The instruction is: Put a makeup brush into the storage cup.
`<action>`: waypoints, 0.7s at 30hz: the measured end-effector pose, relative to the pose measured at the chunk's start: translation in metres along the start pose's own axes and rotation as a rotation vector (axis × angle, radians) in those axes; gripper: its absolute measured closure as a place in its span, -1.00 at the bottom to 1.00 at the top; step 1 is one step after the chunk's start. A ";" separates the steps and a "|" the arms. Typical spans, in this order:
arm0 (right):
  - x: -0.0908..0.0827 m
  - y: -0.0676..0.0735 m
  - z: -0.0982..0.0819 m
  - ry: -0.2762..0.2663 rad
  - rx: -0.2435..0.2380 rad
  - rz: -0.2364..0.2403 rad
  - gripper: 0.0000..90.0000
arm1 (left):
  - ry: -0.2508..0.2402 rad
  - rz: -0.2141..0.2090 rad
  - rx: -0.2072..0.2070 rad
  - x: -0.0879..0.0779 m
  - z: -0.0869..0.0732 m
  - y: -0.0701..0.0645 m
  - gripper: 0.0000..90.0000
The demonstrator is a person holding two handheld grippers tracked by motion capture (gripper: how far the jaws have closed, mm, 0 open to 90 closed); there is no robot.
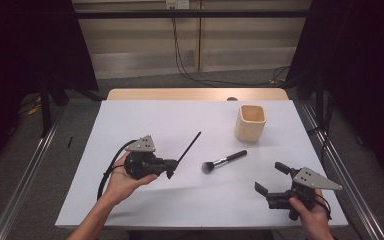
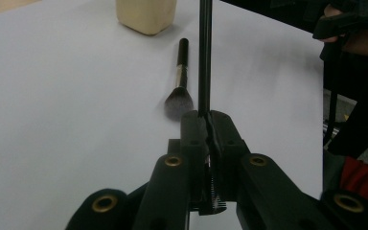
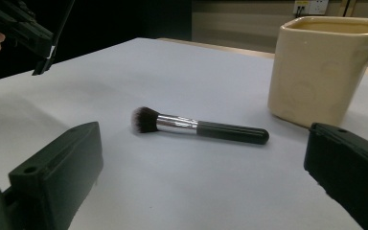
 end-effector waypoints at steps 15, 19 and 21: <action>0.016 0.011 0.011 0.034 -0.032 0.065 -1.00 | 0.114 -0.074 0.034 0.013 0.007 -0.019 0.90; 0.025 0.018 0.012 0.050 -0.037 0.112 -1.00 | 0.141 -0.078 0.047 0.015 0.008 -0.022 0.90; 0.029 0.021 0.013 0.056 -0.041 0.131 -1.00 | 0.163 -0.091 0.052 0.016 0.008 -0.024 0.90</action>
Point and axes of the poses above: each handheld gripper's, and its own axes: x roughly forward along the jaws, z roughly out of its top, y roughly to its left, the point moved 1 cm from there along x, roughly forward along the jaws, and after that the axes turned 1 degree about z, right-handed, at the moved point
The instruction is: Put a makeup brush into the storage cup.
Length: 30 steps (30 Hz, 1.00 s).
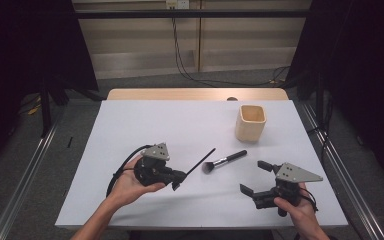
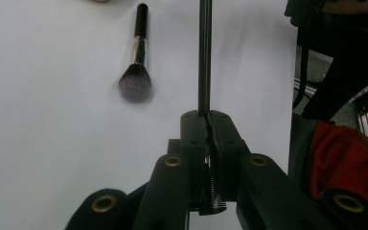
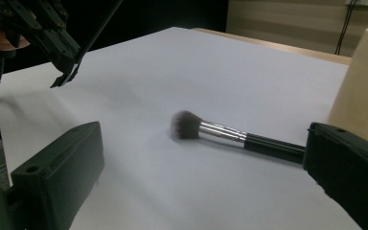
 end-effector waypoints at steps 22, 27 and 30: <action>0.027 0.005 0.026 0.069 -0.027 0.151 -1.00 | 0.204 -0.070 0.108 0.016 0.017 -0.011 0.90; 0.034 0.008 0.034 0.128 -0.032 0.198 -1.00 | 0.253 -0.062 0.136 0.017 0.021 -0.012 0.90; 0.036 0.010 0.037 0.149 -0.046 0.214 -1.00 | 0.272 -0.061 0.151 0.017 0.025 -0.013 0.90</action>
Point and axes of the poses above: each handheld gripper's, and its own axes: x roughly forward along the jaws, z roughly out of its top, y roughly to its left, the point moved 1 cm from there along x, roughly forward along the jaws, and after that the axes turned 1 degree about z, right-handed, at the moved point
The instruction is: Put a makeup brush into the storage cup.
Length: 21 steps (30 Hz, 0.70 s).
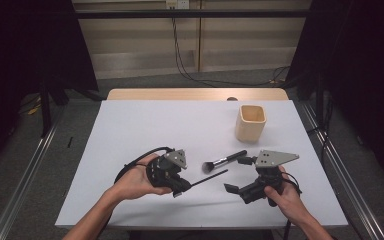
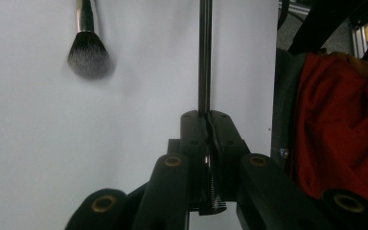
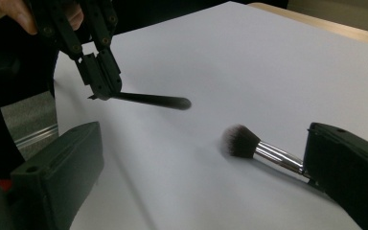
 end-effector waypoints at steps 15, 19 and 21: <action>0.013 -0.005 0.013 0.223 -0.074 0.123 -0.97 | 0.132 -0.021 0.053 0.004 0.011 0.001 0.90; 0.018 -0.005 0.014 0.292 -0.099 0.188 -0.95 | 0.159 -0.025 0.058 0.005 0.013 0.002 0.90; 0.020 -0.005 0.015 0.308 -0.102 0.204 -0.95 | 0.164 -0.027 0.060 0.005 0.013 0.002 0.90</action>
Point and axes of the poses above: each handheld gripper's, and its own axes: x roughly forward along the jaws, z roughly out of its top, y roughly to its left, the point moved 1 cm from there along x, roughly forward along the jaws, and after that the axes turned 1 degree about z, right-handed, at the moved point
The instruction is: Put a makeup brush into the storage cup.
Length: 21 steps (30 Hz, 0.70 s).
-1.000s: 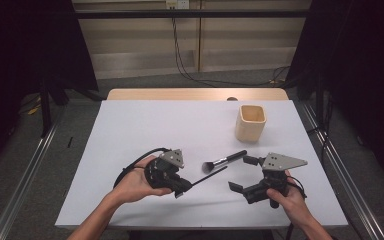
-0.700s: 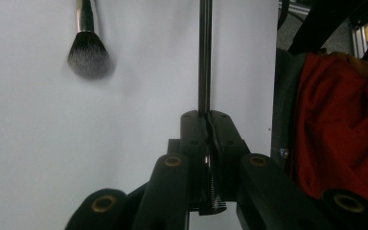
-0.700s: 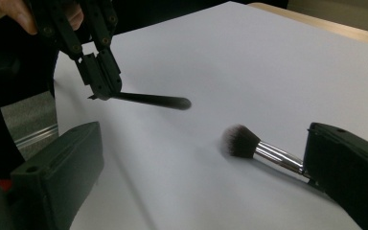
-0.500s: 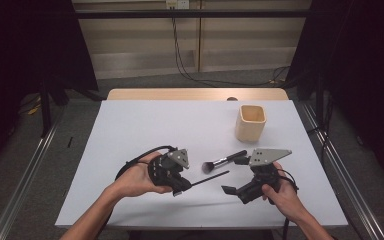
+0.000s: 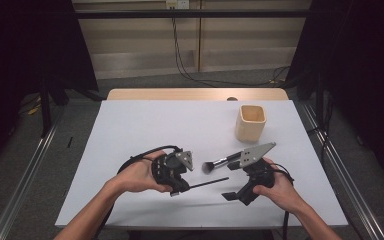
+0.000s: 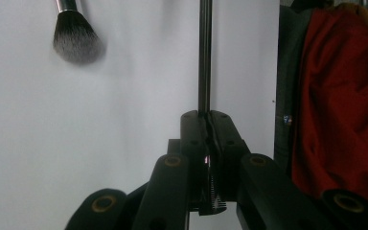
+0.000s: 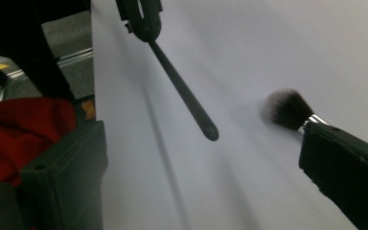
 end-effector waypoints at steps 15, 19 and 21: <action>0.022 -0.006 0.019 0.258 -0.067 0.081 -0.82 | 0.121 -0.003 0.023 0.005 0.006 0.006 0.90; 0.025 -0.008 0.020 0.301 -0.081 0.093 -0.71 | 0.131 0.000 0.021 0.008 0.006 0.006 0.90; 0.026 -0.009 0.021 0.309 -0.090 0.094 -0.68 | 0.134 -0.004 0.025 0.009 0.006 0.006 0.90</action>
Point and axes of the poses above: each handheld gripper's, and its own axes: x roughly forward along the jaws, z roughly out of its top, y roughly to its left, the point moved 1 cm from there along x, roughly forward along the jaws, and after that the axes turned 1 degree about z, right-handed, at the moved point
